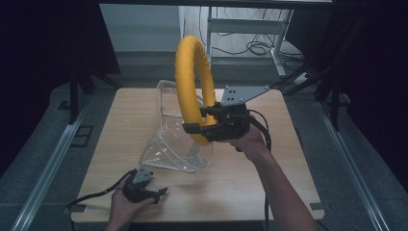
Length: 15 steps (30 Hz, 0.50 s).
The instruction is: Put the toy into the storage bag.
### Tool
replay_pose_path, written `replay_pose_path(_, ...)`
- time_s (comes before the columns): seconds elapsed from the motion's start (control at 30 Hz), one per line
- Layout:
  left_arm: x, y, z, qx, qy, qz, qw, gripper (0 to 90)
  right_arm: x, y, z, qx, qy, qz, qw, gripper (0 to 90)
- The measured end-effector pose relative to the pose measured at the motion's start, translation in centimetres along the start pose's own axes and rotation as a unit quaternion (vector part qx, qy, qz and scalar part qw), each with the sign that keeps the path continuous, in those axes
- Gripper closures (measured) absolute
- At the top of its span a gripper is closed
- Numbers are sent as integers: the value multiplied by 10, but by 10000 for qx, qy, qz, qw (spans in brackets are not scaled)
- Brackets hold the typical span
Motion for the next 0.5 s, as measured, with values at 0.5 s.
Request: replay_pose_path(0.5,0,0,0,-3,-3,7,10000,188,0,-7,10,294,78,-23,9995,489)
Point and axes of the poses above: each handheld gripper's, and its own axes: z roughly forward along the jaws, x roughly out of its top, y roughly to its right, the point moved 3 cm from there along z, roughly forward along the jaws, and after that the axes turned 13 degrees about -z, right-handed, at the moved point
